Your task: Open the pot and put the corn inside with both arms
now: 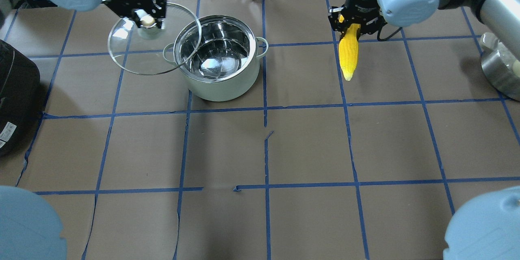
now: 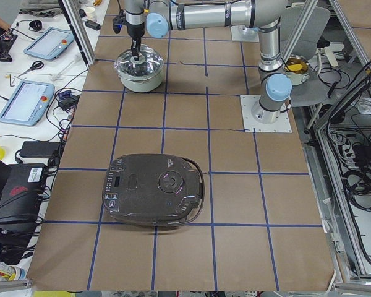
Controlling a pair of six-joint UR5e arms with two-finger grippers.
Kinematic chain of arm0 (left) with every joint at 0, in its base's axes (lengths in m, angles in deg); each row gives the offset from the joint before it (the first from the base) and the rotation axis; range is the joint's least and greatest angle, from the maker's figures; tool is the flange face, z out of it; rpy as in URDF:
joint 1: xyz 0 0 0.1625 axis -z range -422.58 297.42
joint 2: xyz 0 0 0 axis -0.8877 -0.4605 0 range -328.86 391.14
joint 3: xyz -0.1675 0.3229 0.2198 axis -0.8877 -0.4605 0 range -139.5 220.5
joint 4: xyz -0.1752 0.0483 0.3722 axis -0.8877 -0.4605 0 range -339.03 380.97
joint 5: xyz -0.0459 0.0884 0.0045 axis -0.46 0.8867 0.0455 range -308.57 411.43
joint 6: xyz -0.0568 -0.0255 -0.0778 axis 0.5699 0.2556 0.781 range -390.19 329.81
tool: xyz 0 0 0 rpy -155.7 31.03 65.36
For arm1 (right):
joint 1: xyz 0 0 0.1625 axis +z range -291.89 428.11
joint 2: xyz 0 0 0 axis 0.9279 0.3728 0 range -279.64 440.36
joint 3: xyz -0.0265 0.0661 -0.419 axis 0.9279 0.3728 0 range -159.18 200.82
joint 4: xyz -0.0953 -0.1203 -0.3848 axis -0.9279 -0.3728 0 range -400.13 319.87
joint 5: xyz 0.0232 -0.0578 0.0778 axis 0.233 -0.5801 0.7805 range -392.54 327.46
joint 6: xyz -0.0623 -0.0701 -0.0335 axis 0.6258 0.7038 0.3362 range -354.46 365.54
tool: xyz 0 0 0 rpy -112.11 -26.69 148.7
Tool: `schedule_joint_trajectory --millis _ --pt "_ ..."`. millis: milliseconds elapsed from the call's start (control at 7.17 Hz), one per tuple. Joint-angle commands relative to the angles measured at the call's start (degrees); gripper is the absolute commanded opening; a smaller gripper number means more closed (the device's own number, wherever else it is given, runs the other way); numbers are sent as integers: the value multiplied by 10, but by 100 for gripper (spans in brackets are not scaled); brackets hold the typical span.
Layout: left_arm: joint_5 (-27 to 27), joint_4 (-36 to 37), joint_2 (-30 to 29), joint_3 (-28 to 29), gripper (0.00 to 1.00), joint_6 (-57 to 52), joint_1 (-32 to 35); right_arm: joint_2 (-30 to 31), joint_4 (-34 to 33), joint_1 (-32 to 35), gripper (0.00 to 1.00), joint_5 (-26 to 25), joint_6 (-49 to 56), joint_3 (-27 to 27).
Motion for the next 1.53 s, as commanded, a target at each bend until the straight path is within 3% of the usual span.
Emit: schedule_joint_trajectory --millis 0,140,279,419,837,977,1116,1256,1395 --pt "1 21 10 -35 33 -146 -115 -58 20 86 0 -33 -60 104" --pt "-5 38 9 -75 30 -165 -145 -93 40 115 0 -37 -89 162" --pt "-17 113 9 -127 29 -174 -148 -127 43 143 0 -37 -118 207" --pt "-17 141 12 -178 28 -175 -150 -156 43 163 0 -33 -135 242" --pt "-33 157 12 -231 27 -203 -162 -213 35 193 0 -30 -177 308" --pt "-33 199 3 -241 27 -213 -162 -221 11 201 16 -16 -174 308" --pt "-48 215 -2 -246 27 -226 -163 -233 0 207 43 -9 -157 306" --pt "-52 216 -2 -248 27 -226 -163 -240 -3 207 55 -11 -89 306" --pt "-52 216 -2 -257 27 -221 -163 -240 -4 207 98 -12 -70 305"
